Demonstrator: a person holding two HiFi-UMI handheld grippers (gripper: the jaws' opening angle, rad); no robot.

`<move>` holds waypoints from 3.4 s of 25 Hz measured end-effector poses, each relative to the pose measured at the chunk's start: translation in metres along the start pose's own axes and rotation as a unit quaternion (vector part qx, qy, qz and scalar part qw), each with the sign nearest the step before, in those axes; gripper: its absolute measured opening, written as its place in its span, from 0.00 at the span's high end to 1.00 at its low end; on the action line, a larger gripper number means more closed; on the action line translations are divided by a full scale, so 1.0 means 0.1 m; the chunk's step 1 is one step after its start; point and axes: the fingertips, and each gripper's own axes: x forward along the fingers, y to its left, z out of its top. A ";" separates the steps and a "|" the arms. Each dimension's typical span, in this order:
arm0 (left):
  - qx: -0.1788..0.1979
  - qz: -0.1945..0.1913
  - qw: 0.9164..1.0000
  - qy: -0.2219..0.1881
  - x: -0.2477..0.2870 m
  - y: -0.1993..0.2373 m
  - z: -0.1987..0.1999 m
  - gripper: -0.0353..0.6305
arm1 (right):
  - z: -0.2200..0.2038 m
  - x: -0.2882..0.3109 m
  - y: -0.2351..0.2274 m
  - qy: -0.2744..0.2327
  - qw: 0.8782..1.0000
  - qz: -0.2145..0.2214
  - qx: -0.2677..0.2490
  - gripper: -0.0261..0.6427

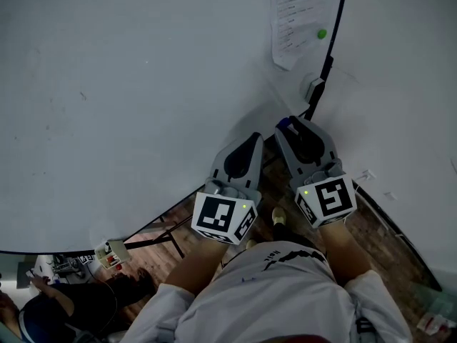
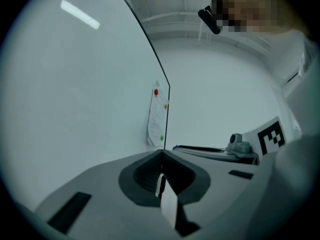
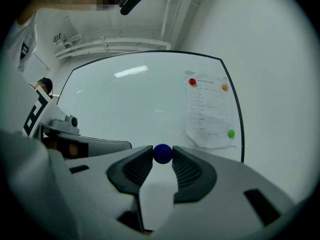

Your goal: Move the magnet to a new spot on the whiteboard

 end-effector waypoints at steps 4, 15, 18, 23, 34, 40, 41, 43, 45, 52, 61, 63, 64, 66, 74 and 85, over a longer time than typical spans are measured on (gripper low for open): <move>0.002 0.001 1.000 0.000 0.24 0.02 -0.01 0.93 | -0.03 0.12 -0.26 -0.001 1.000 -0.003 0.003 0.77; 0.010 0.015 1.000 -0.007 0.80 0.08 0.02 0.93 | 0.05 0.49 -0.89 -0.016 1.000 -0.002 0.001 0.77; 0.014 0.022 1.000 -0.008 0.90 0.12 0.03 0.93 | 0.07 0.59 -1.01 -0.020 1.000 -0.001 0.002 0.77; 0.018 0.033 0.999 -0.009 1.03 0.17 0.04 0.93 | 0.09 0.76 -1.16 -0.027 1.000 0.005 0.003 0.77; 0.024 0.052 0.998 -0.001 1.14 0.24 0.02 0.93 | 0.09 1.03 -1.33 -0.036 0.999 0.016 0.007 0.77; 0.026 0.058 0.998 0.002 1.18 0.25 0.00 0.93 | 0.08 1.12 -1.38 -0.036 0.999 0.022 0.005 0.77; 0.026 0.059 0.998 0.003 1.19 0.26 -0.01 0.93 | 0.08 1.14 -1.38 -0.036 0.999 0.023 0.006 0.77; 0.026 0.062 0.998 0.005 1.20 0.27 -0.02 0.93 | 0.08 1.16 -1.39 -0.036 0.999 0.026 0.007 0.77; 0.026 0.064 0.998 0.006 1.21 0.28 -0.02 0.93 | 0.09 1.18 -1.39 -0.037 0.999 0.027 0.007 0.77; 0.025 0.070 0.997 0.007 1.21 0.31 -0.03 0.93 | 0.10 1.21 -1.38 -0.038 0.999 0.028 0.009 0.77; 0.025 0.071 0.997 0.007 1.18 0.31 -0.03 0.93 | 0.10 1.18 -1.37 -0.036 0.999 0.026 0.010 0.77; 0.024 0.070 0.997 0.008 1.17 0.30 -0.04 0.93 | 0.10 1.15 -1.37 -0.035 0.999 0.024 0.010 0.77; 0.024 0.070 0.997 0.008 1.16 0.29 -0.03 0.93 | 0.10 1.13 -1.36 -0.035 0.999 0.023 0.010 0.77; 0.023 0.068 0.997 0.007 1.14 0.27 -0.03 0.93 | 0.11 1.09 -1.35 -0.034 0.999 0.021 0.010 0.77; 0.021 0.057 0.998 0.002 1.01 0.17 0.02 0.93 | 0.06 0.87 -1.25 -0.019 0.999 0.017 0.020 0.77; 0.014 0.039 0.999 0.006 0.54 0.05 -0.01 0.93 | -0.06 0.47 -0.69 0.006 0.999 0.030 0.043 0.89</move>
